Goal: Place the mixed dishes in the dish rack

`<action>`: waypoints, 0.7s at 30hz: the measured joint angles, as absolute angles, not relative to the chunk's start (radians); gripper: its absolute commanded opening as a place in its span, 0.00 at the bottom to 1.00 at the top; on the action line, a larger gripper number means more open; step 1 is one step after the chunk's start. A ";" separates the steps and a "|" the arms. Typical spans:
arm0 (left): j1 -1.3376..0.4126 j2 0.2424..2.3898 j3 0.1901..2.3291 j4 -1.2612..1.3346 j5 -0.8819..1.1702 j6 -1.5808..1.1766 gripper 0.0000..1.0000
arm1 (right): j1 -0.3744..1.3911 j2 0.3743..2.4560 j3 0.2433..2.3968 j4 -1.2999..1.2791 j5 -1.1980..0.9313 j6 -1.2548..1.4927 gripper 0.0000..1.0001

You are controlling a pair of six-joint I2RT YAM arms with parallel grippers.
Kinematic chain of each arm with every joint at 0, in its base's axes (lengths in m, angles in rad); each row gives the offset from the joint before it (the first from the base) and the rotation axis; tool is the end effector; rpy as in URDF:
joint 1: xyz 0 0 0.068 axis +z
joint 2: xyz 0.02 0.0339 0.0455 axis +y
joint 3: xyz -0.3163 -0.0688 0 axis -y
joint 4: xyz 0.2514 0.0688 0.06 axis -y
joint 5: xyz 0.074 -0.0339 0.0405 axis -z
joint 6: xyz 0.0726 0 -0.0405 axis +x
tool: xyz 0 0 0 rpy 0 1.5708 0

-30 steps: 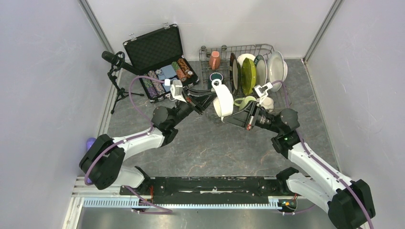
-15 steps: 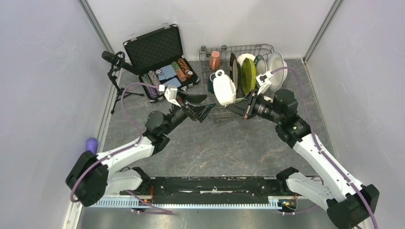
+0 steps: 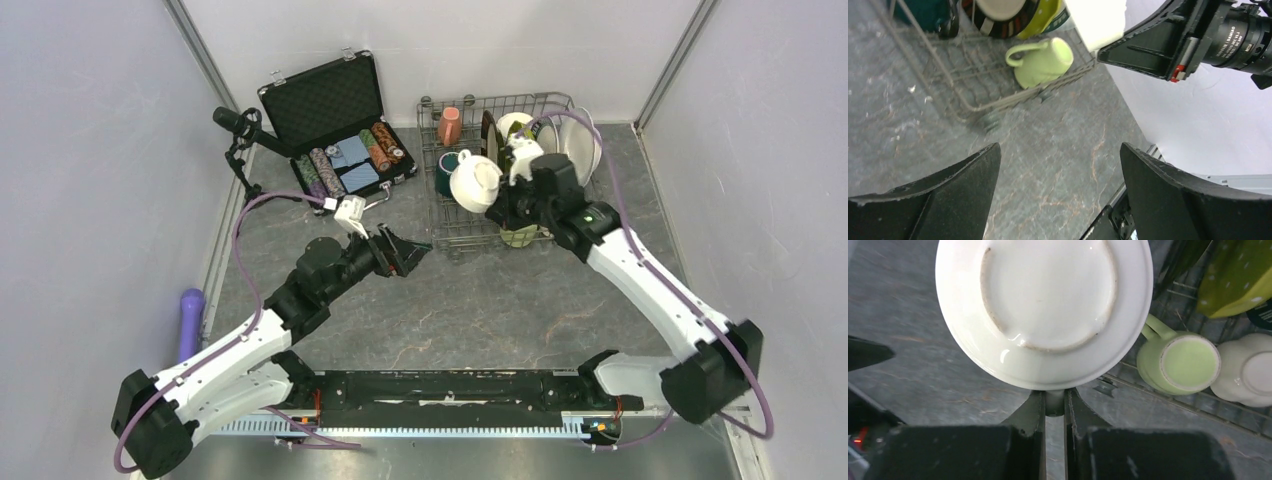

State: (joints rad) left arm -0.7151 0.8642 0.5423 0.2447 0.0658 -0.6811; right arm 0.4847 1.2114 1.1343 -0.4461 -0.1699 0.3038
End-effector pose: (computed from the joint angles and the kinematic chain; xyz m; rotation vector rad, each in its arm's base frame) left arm 0.1616 -0.1466 0.3202 0.0840 1.7691 -1.0979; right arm 0.2510 0.1460 0.3773 -0.2996 2.1325 0.6463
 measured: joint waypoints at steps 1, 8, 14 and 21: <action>-0.715 0.858 0.542 0.217 0.059 -0.694 0.93 | 0.505 1.246 1.150 -0.474 -0.128 0.278 0.00; -0.715 0.859 0.527 0.097 0.054 -0.762 0.94 | 0.622 1.472 1.282 -0.611 0.063 0.130 0.00; -0.715 0.859 0.527 0.032 0.041 -0.767 0.94 | 0.620 1.585 1.371 -0.657 0.143 0.014 0.00; -0.715 0.856 0.527 -0.001 0.025 -0.768 0.94 | 0.617 1.754 1.525 -0.712 0.163 -0.077 0.00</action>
State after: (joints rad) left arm -0.7151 0.8562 0.5274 -0.0010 0.0250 -0.7677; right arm 0.6167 1.7542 1.5249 -0.7124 0.1627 -0.0772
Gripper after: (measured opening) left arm 0.936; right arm 0.117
